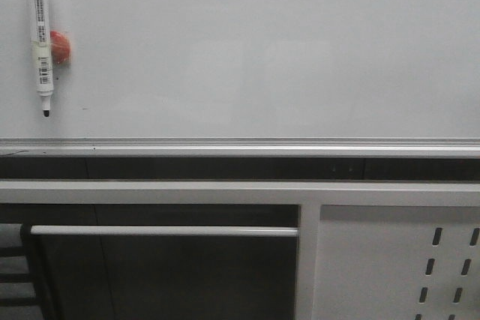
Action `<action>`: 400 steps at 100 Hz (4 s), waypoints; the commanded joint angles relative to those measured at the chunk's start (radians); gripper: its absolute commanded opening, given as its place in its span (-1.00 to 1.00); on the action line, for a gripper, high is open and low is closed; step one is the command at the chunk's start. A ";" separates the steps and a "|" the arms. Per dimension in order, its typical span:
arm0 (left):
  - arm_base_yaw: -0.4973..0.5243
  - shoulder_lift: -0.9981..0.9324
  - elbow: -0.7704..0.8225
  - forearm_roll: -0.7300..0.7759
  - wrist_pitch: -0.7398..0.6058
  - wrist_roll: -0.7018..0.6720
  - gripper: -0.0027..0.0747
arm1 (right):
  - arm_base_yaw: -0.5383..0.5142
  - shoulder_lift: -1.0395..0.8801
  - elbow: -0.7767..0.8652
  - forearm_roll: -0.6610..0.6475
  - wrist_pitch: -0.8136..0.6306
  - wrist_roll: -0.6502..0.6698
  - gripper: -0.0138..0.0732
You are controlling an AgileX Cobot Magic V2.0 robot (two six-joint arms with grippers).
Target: Write number 1 on whiteboard
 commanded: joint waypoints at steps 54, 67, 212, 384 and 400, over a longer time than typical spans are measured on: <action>-0.292 0.374 -0.012 -0.035 -0.195 0.000 -0.98 | -0.007 0.205 -0.278 -0.022 0.294 -0.048 -0.86; -0.371 0.429 0.051 -0.019 -0.368 0.000 -0.98 | -0.007 0.205 -0.278 -0.022 0.294 -0.048 -0.86; -0.464 1.147 0.068 0.089 -1.146 -0.060 0.27 | -0.007 0.243 -0.258 0.053 0.302 -0.209 -0.86; -0.464 1.202 0.028 0.013 -1.393 0.035 -0.03 | -0.007 0.243 -0.258 0.073 0.302 -0.211 -0.86; -0.464 1.208 0.028 0.014 -1.366 0.035 -0.09 | -0.007 0.243 -0.258 0.073 0.302 -0.211 -0.86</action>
